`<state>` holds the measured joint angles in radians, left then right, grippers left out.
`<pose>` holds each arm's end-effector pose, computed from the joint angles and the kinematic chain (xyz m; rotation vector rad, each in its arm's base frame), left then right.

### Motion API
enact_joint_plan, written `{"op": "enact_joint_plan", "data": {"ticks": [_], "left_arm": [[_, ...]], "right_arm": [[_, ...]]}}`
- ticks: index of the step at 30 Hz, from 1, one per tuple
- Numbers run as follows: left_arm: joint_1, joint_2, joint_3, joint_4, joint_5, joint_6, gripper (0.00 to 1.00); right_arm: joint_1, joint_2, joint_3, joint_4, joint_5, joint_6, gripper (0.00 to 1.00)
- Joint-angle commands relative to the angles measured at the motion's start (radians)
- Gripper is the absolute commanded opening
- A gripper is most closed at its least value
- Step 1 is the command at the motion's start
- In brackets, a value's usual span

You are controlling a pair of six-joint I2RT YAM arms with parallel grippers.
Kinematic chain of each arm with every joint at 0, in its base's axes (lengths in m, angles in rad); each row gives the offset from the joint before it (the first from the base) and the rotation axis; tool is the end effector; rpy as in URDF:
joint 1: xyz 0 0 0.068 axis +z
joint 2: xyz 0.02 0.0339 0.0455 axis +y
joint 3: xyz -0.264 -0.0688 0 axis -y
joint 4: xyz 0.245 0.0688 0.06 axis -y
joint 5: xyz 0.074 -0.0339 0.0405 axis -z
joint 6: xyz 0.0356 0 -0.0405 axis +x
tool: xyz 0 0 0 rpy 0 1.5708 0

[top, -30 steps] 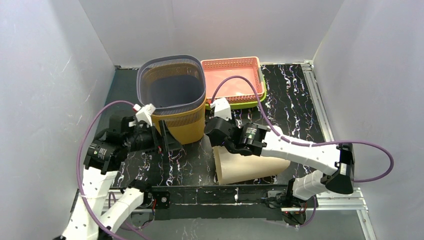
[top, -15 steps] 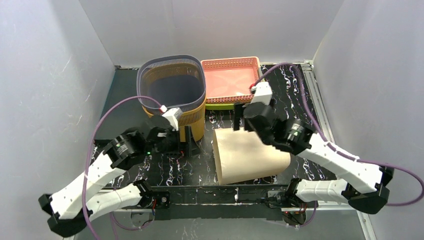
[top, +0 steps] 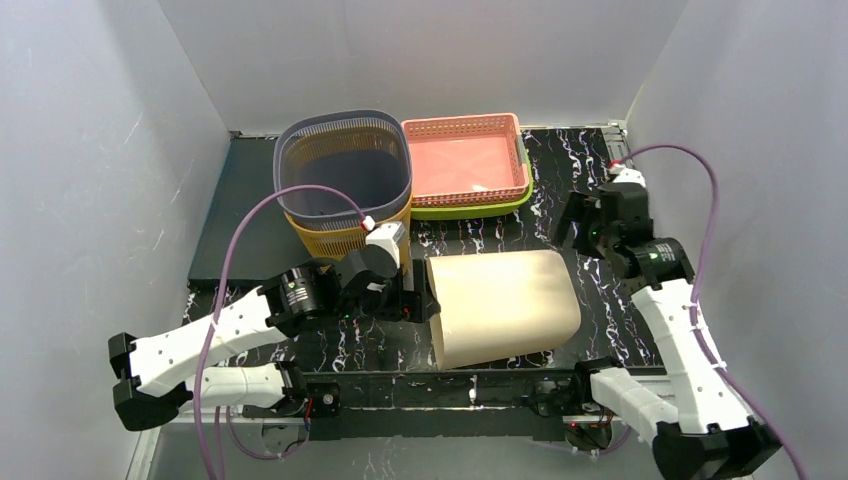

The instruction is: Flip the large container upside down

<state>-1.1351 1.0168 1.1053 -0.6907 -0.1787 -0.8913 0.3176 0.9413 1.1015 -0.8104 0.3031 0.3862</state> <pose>0.0942 -0.1874 0.3577 0.1740 2.3216 -0.9279 0.1770 0.0470 0.3598 0.2399 2.1742 0.0601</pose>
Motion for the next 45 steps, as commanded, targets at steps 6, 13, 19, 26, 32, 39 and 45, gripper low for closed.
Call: {"op": "enact_joint_plan", "data": {"ticks": [6, 13, 19, 26, 32, 39, 45], "left_arm": [[-0.018, -0.058, -0.028, 0.088, -0.094, -0.031, 0.91], [-0.022, -0.025, -0.063, 0.165, -0.026, -0.044, 0.93], [-0.025, 0.016, -0.072, 0.148, -0.029, -0.047, 0.91], [-0.028, 0.088, -0.044, 0.148, -0.017, -0.033, 0.85], [-0.031, 0.096, -0.050, 0.154, -0.024, -0.036, 0.77], [-0.032, 0.091, -0.068, 0.169, -0.029, -0.046, 0.58], [-0.034, 0.029, -0.118, 0.162, -0.059, -0.070, 0.37]], "right_arm": [[-0.241, -0.029, 0.019, -0.023, -0.346, 0.094, 0.99], [-0.241, -0.159, -0.152, 0.037, -0.340, 0.119, 0.99], [-0.241, -0.176, -0.188, 0.006, -0.432, 0.067, 0.99], [-0.240, -0.245, -0.220, -0.004, -0.560, 0.108, 0.94], [-0.240, -0.260, -0.249, -0.019, -0.631, 0.143, 0.88], [-0.241, -0.241, -0.256, -0.019, -0.639, 0.148, 0.81], [-0.241, -0.229, -0.266, -0.025, -0.637, 0.141, 0.77]]}}
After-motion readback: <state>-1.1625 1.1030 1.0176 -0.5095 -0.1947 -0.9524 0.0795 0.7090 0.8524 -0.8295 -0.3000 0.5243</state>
